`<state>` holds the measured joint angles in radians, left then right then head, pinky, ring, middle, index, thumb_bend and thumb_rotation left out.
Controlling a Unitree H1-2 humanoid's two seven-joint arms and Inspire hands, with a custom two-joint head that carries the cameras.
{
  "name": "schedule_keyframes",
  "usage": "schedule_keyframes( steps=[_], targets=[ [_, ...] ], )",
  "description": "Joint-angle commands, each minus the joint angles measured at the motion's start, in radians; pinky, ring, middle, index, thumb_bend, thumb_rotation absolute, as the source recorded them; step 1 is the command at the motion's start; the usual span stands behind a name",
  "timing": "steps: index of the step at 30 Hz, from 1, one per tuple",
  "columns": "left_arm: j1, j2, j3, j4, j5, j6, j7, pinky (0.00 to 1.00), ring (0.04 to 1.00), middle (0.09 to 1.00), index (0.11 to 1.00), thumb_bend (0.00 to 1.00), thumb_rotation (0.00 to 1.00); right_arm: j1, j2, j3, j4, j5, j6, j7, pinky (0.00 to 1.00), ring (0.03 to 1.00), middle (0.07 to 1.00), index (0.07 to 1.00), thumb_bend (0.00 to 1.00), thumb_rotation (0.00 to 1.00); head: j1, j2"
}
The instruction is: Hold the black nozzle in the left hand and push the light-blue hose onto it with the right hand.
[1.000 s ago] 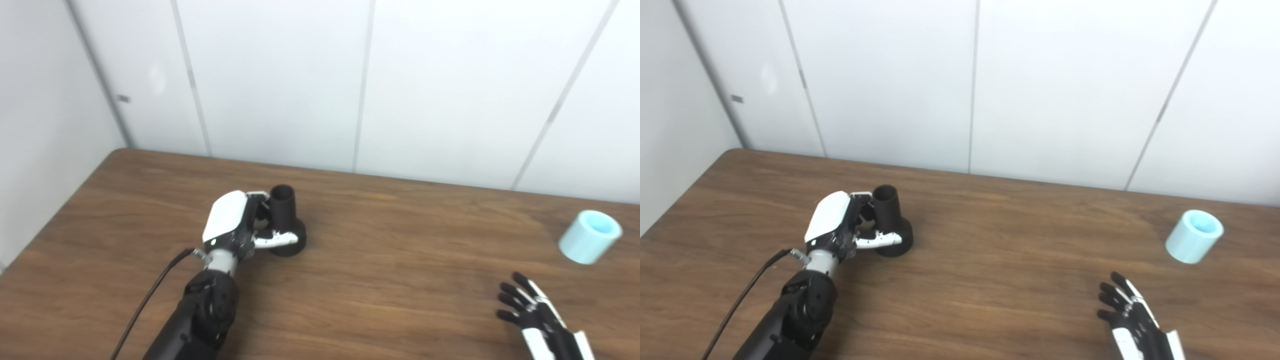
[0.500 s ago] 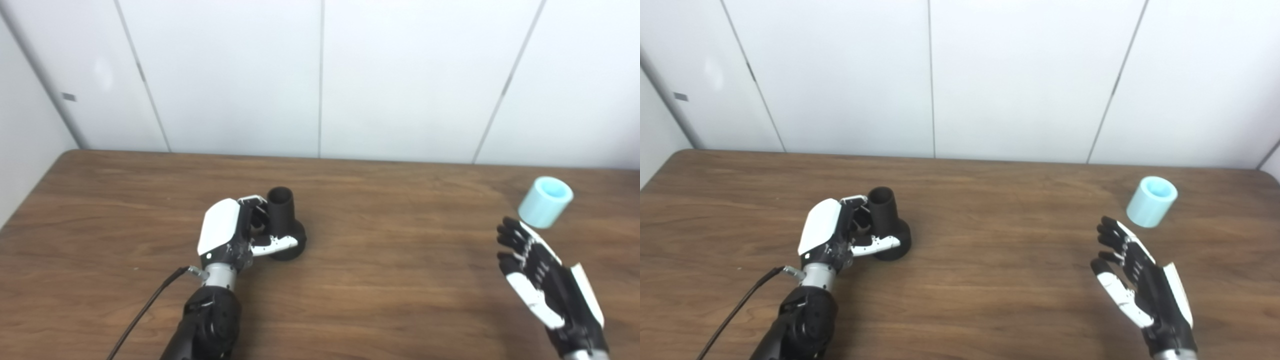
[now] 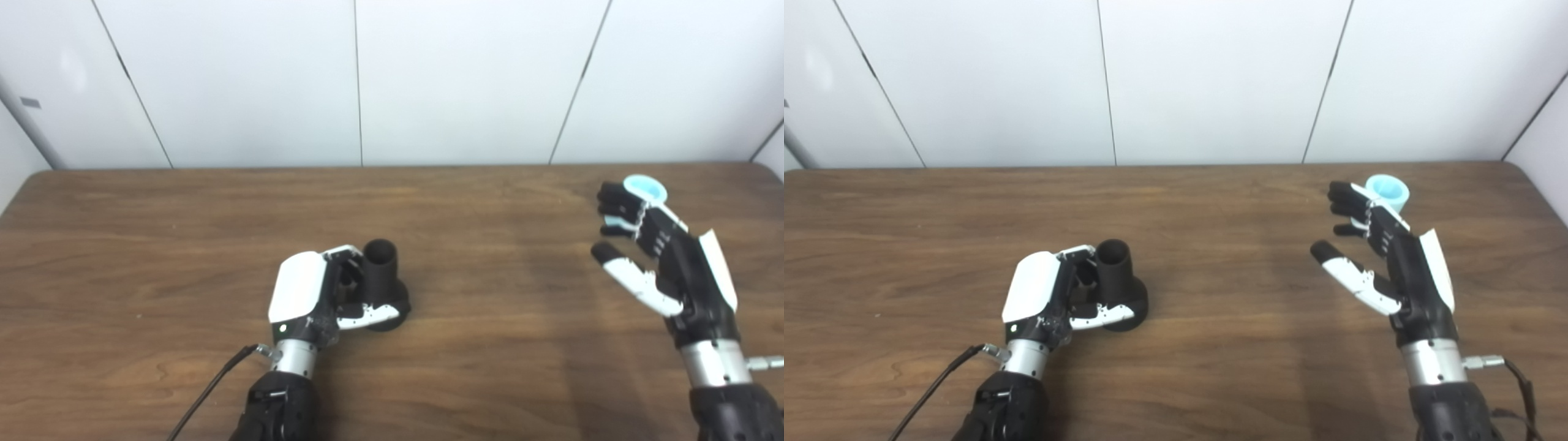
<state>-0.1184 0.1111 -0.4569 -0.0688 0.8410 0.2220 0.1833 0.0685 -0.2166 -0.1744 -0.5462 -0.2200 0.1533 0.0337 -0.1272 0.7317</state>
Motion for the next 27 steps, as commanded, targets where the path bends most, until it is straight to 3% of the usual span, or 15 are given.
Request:
schedule_keyframes(
  steps=[1,8,11,13,17,23,27],
  targets=[
    [0.064,-0.003,-0.04,0.02,0.004,0.011,-0.076,0.46,0.533,0.493,0.484,0.52,0.0,-0.042,-0.022,-0.017,-0.047,-0.03,-0.017,-0.022,0.65,0.763,0.788,0.782,0.55,0.57,0.0,0.0],
    [0.106,-0.005,-0.064,-0.008,0.022,0.001,-0.08,0.42,0.506,0.481,0.487,0.53,0.0,-0.107,-0.058,-0.052,-0.07,-0.068,0.045,-0.008,0.68,0.765,0.78,0.762,0.6,0.32,-0.06,0.011],
    [0.115,0.0,-0.07,-0.01,0.021,-0.01,-0.079,0.45,0.517,0.497,0.483,0.52,0.0,-0.15,-0.118,-0.053,-0.06,-0.174,0.09,0.011,0.64,0.731,0.779,0.76,0.65,0.39,-0.096,0.014],
    [0.12,0.002,-0.069,-0.011,0.02,-0.017,-0.08,0.46,0.519,0.498,0.482,0.52,0.0,-0.175,-0.147,-0.05,-0.065,-0.217,0.142,0.03,0.67,0.74,0.787,0.757,0.68,0.36,-0.114,0.015],
    [0.128,0.004,-0.066,-0.006,0.02,-0.028,-0.079,0.44,0.504,0.473,0.488,0.53,0.0,-0.242,-0.268,-0.018,-0.053,-0.325,0.231,0.127,0.75,0.802,0.817,0.786,0.68,0.31,-0.168,0.013],
    [0.138,0.011,-0.045,-0.009,-0.009,-0.034,-0.09,0.45,0.52,0.498,0.483,0.52,0.0,-0.352,-0.428,0.035,0.066,-0.414,0.256,0.229,0.75,0.827,0.809,0.781,0.79,0.16,-0.216,0.015],
    [0.139,0.026,-0.028,-0.012,-0.021,-0.041,-0.096,0.47,0.528,0.505,0.48,0.52,0.0,-0.428,-0.506,0.079,0.155,-0.451,0.288,0.301,0.77,0.844,0.817,0.789,0.84,0.18,-0.286,0.007]
  ],
)
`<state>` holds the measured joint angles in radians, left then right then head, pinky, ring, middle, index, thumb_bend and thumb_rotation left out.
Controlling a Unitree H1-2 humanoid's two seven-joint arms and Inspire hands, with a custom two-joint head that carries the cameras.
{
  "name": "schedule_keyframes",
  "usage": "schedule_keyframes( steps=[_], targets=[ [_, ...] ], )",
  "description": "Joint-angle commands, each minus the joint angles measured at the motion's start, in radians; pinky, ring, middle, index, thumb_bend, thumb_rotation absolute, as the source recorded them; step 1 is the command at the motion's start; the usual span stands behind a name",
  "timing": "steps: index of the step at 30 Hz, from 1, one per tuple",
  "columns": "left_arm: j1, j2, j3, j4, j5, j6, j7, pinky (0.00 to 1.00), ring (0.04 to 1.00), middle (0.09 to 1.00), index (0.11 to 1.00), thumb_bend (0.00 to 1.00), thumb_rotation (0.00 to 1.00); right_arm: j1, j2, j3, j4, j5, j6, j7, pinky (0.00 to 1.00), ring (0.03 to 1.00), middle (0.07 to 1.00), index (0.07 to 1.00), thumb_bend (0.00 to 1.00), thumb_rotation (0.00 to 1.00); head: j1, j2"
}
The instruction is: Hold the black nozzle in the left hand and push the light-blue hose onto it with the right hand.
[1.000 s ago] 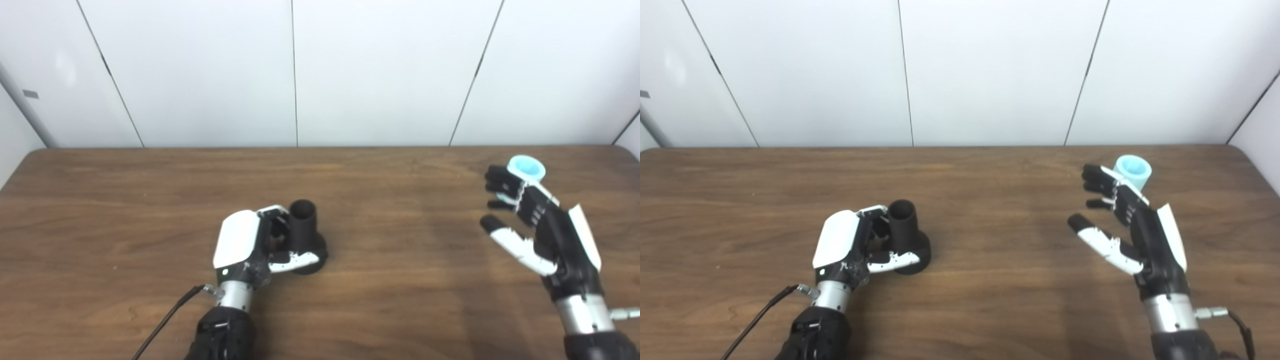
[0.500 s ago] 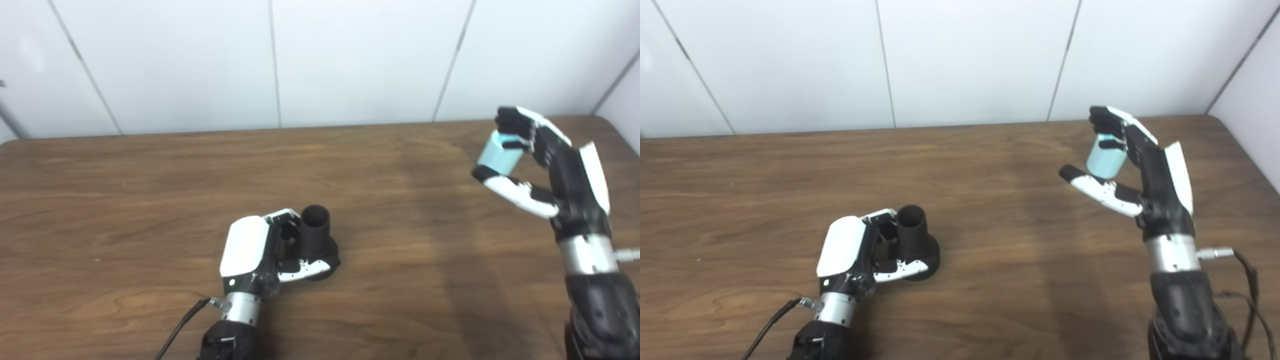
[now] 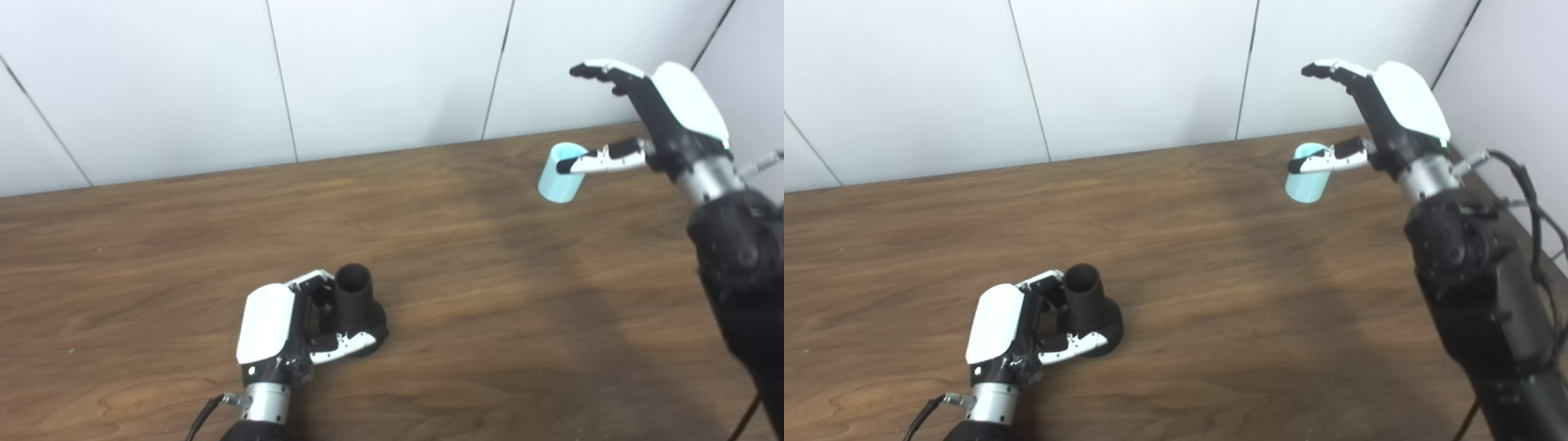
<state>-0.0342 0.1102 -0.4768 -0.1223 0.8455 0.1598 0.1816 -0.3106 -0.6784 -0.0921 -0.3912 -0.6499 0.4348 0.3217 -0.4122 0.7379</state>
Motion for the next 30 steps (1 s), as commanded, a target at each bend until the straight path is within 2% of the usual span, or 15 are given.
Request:
schedule_keyframes(
  steps=[1,7,14,15,18,21,25,27,30],
  targets=[
    [0.055,0.032,-0.004,0.043,-0.029,0.013,-0.091,0.47,0.528,0.506,0.48,0.52,0.0,-0.068,-0.063,0.011,0.024,-0.034,0.01,0.03,0.76,0.843,0.815,0.786,0.85,0.18,-0.008,0.0],
    [0.047,0.047,0.008,0.053,-0.039,0.002,-0.106,0.47,0.519,0.491,0.485,0.52,0.0,-0.165,-0.105,0.097,0.155,-0.073,0.03,0.124,0.75,0.83,0.798,0.776,0.86,0.14,-0.047,0.0],
    [0.046,0.057,0.029,0.046,-0.045,-0.011,-0.126,0.5,0.535,0.509,0.478,0.52,0.0,-0.244,-0.094,0.164,0.345,-0.109,0.033,0.185,0.76,0.857,0.851,0.8,0.92,0.1,-0.084,-0.005],
    [0.046,0.059,0.032,0.045,-0.045,-0.012,-0.128,0.5,0.536,0.504,0.48,0.52,0.0,-0.251,-0.093,0.175,0.366,-0.11,0.032,0.186,0.73,0.834,0.852,0.801,0.92,0.08,-0.087,-0.004],
    [0.046,0.063,0.038,0.041,-0.05,-0.014,-0.135,0.49,0.537,0.506,0.48,0.52,0.0,-0.275,-0.077,0.197,0.43,-0.132,0.033,0.185,0.7,0.821,0.862,0.807,0.92,0.08,-0.095,-0.003],
    [0.046,0.064,0.04,0.041,-0.052,-0.021,-0.134,0.48,0.527,0.499,0.482,0.52,0.0,-0.297,-0.054,0.208,0.503,-0.117,0.029,0.147,0.68,0.826,0.884,0.808,0.91,0.07,-0.092,-0.002],
    [0.049,0.063,0.041,0.037,-0.053,-0.019,-0.139,0.49,0.527,0.5,0.481,0.52,0.0,-0.321,-0.025,0.214,0.581,-0.1,0.015,0.105,0.64,0.793,0.825,0.817,0.9,0.07,-0.092,-0.002],
    [0.052,0.062,0.041,0.033,-0.05,-0.017,-0.143,0.49,0.528,0.502,0.481,0.52,0.0,-0.328,-0.017,0.221,0.618,-0.095,0.0,0.079,0.59,0.749,0.788,0.809,0.92,0.06,-0.092,-0.003],
    [0.055,0.059,0.043,0.031,-0.046,-0.013,-0.145,0.49,0.532,0.504,0.48,0.52,0.0,-0.341,-0.013,0.249,0.664,-0.112,-0.003,0.052,0.66,0.787,0.833,0.812,0.93,0.06,-0.088,-0.002]
  ],
)
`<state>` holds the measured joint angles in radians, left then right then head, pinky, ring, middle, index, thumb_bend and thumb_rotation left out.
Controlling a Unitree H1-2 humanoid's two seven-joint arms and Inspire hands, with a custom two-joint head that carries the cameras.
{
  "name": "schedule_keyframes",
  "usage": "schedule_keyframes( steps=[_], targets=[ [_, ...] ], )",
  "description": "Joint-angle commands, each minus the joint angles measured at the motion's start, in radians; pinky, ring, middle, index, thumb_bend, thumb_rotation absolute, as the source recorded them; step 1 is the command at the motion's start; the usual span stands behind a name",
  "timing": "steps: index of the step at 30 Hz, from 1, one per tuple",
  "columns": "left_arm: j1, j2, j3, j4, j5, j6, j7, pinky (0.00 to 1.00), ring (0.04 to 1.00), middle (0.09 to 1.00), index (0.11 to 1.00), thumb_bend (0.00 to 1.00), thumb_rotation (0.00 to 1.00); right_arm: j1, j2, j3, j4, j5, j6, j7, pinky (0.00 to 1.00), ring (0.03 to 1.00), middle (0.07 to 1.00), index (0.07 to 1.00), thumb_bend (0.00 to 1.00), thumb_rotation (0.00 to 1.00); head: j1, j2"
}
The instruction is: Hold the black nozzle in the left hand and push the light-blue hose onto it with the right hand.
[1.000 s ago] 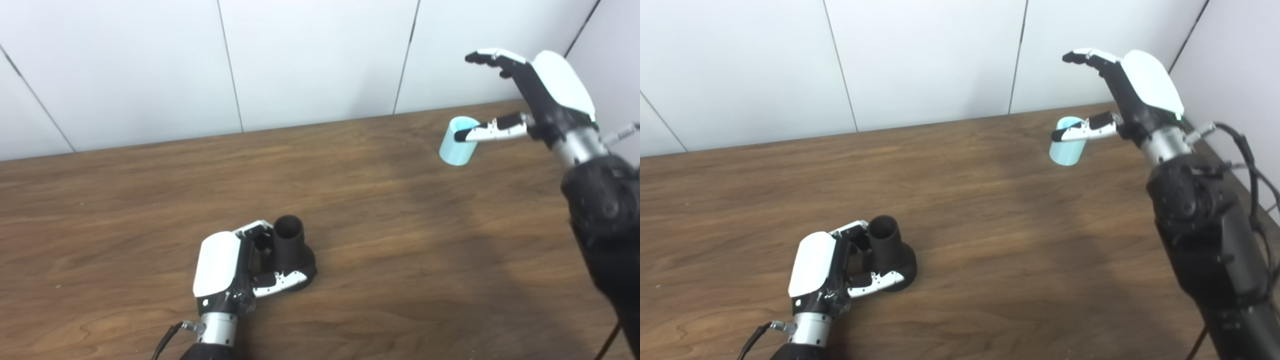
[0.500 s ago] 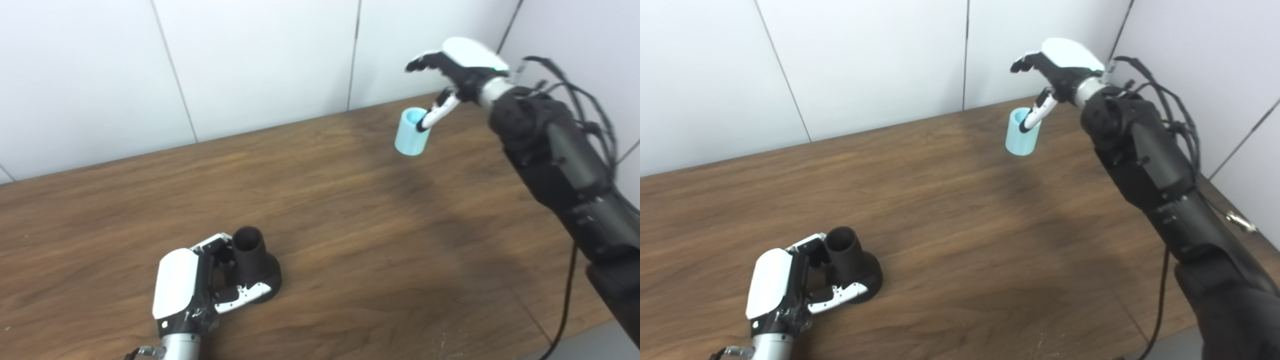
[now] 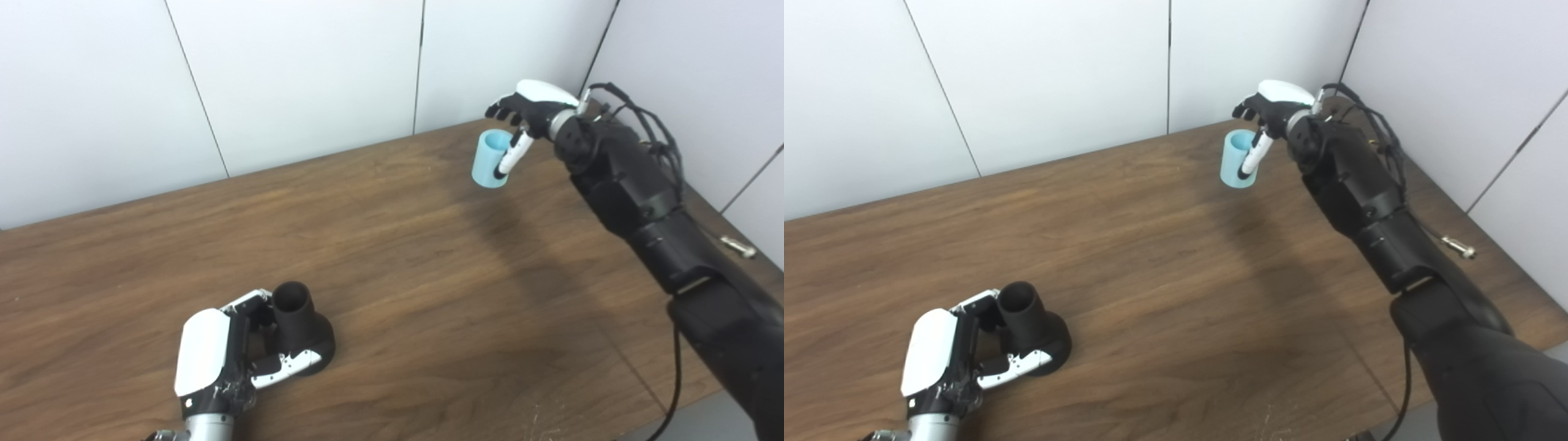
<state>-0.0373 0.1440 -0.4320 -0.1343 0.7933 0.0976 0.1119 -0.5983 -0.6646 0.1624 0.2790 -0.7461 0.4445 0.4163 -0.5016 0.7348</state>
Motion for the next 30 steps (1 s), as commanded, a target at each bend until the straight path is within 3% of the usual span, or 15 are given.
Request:
schedule_keyframes(
  steps=[1,6,10,15,23,30],
  targets=[
    [0.058,0.025,-0.002,0.042,0.007,0.05,-0.076,0.49,0.531,0.503,0.48,0.52,0.0,-0.056,-0.027,0.002,0.007,-0.016,-0.017,-0.053,0.65,0.789,0.838,0.812,0.93,0.07,0.001,0.001],
    [0.058,0.024,0.004,0.034,0.008,0.055,-0.085,0.48,0.524,0.497,0.483,0.52,0.0,-0.058,-0.03,0.027,0.036,-0.008,-0.024,-0.065,0.72,0.855,0.902,0.821,0.91,0.09,-0.003,0.001],
    [0.057,0.023,0.006,0.038,0.016,0.056,-0.084,0.47,0.52,0.502,0.482,0.52,0.0,-0.049,-0.026,0.015,0.057,0.025,-0.052,-0.098,0.71,0.841,0.902,0.798,0.92,0.05,0.003,0.003],
    [0.06,0.022,0.01,0.034,0.015,0.056,-0.084,0.48,0.517,0.48,0.486,0.53,0.0,-0.045,-0.033,0.019,0.078,0.053,-0.077,-0.118,0.63,0.736,0.78,0.759,0.9,0.03,0.003,0.009],
    [0.057,0.02,0.017,0.028,0.01,0.061,-0.093,0.49,0.528,0.481,0.486,0.53,0.0,-0.048,-0.047,0.047,0.085,0.037,-0.072,-0.111,0.66,0.711,0.728,0.683,0.88,0.04,0.002,0.013],
    [0.056,0.017,0.016,0.028,0.014,0.06,-0.095,0.5,0.536,0.49,0.485,0.52,0.0,-0.039,-0.057,0.042,0.063,0.047,-0.077,-0.108,0.58,0.593,0.644,0.64,0.86,0.0,0.001,0.017]
  ],
)
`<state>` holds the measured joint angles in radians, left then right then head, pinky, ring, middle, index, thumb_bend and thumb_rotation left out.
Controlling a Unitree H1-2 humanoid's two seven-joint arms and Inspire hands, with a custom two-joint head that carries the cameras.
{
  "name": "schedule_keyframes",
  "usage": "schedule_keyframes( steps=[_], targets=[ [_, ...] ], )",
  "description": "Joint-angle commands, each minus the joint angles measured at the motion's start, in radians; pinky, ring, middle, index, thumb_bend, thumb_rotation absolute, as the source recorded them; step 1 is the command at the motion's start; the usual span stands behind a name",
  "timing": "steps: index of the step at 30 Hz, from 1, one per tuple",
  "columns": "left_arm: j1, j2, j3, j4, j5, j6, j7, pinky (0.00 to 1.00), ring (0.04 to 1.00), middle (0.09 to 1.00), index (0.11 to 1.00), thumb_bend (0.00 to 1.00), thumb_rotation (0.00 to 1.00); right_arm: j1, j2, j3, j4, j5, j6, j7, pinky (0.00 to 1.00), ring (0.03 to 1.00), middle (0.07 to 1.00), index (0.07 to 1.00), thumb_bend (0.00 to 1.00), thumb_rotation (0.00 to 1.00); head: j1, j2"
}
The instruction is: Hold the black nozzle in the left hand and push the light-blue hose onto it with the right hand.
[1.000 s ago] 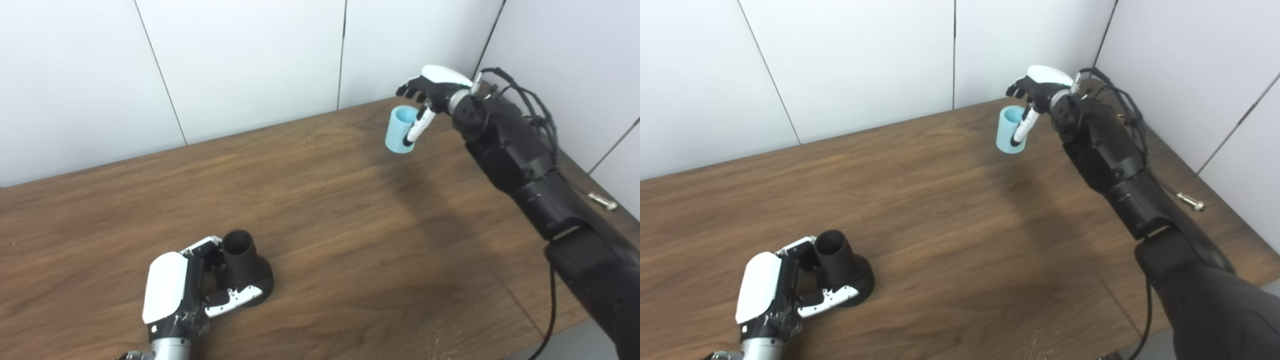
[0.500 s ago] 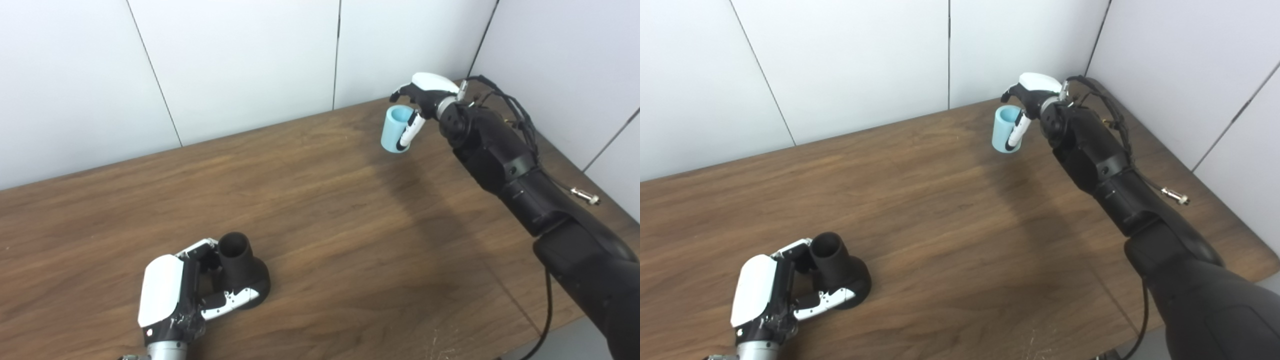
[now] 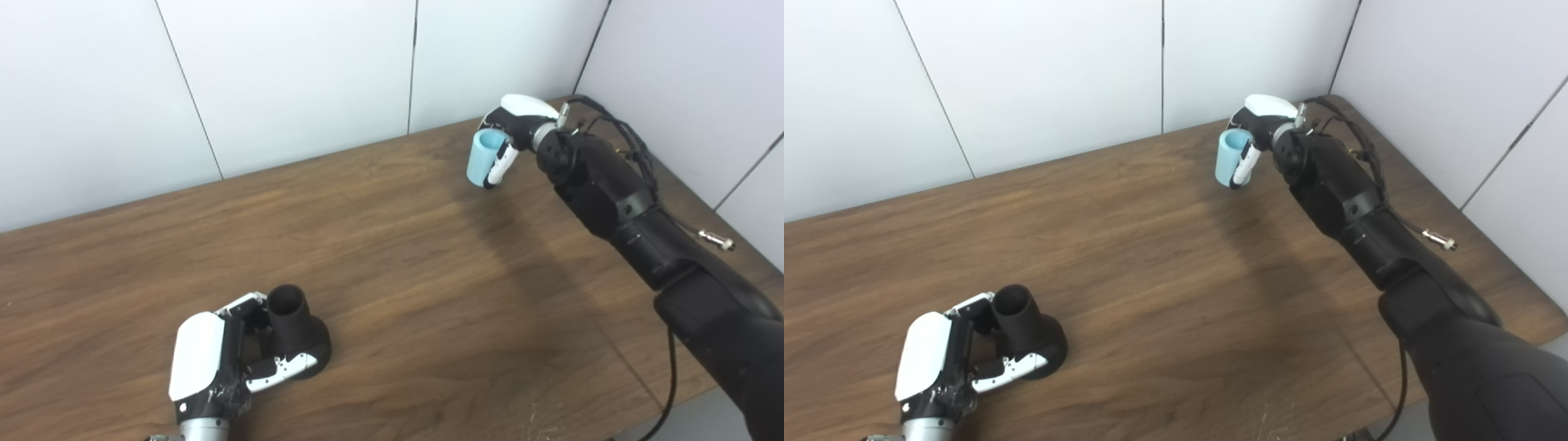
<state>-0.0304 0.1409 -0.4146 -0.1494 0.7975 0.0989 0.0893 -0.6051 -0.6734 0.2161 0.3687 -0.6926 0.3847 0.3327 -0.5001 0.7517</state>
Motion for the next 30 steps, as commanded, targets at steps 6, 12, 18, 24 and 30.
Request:
schedule_keyframes(
  steps=[6,12,18,24,30],
  targets=[
    [0.051,0.018,0.005,0.042,0.015,0.06,-0.076,0.5,0.528,0.48,0.486,0.53,0.0,-0.034,-0.057,0.007,-0.02,-0.03,-0.018,-0.037,0.55,0.561,0.571,0.48,0.53,0.05,0.01,0.006],
    [0.051,0.015,0.011,0.045,0.013,0.054,-0.073,0.49,0.524,0.466,0.488,0.53,0.0,-0.027,-0.049,-0.003,-0.026,-0.042,-0.012,-0.085,0.43,0.4,0.486,0.521,0.52,0.0,0.015,0.01],
    [0.051,0.01,0.006,0.049,0.021,0.056,-0.072,0.51,0.545,0.5,0.482,0.52,0.0,-0.017,-0.063,-0.003,-0.044,-0.047,-0.045,-0.122,0.36,0.376,0.476,0.541,0.51,0.0,0.027,0.014],
    [0.056,0.0,0.0,0.047,0.03,0.058,-0.069,0.5,0.526,0.498,0.483,0.52,0.0,0.008,-0.083,-0.029,-0.113,-0.029,-0.078,-0.127,0.53,0.456,0.508,0.468,0.52,0.0,0.074,0.015],
    [0.064,-0.015,-0.006,0.044,0.055,0.068,-0.075,0.49,0.517,0.497,0.484,0.52,0.0,0.064,-0.099,-0.064,-0.333,-0.013,-0.055,-0.054,0.4,0.397,0.504,0.522,0.52,0.0,0.158,0.018]
  ],
)
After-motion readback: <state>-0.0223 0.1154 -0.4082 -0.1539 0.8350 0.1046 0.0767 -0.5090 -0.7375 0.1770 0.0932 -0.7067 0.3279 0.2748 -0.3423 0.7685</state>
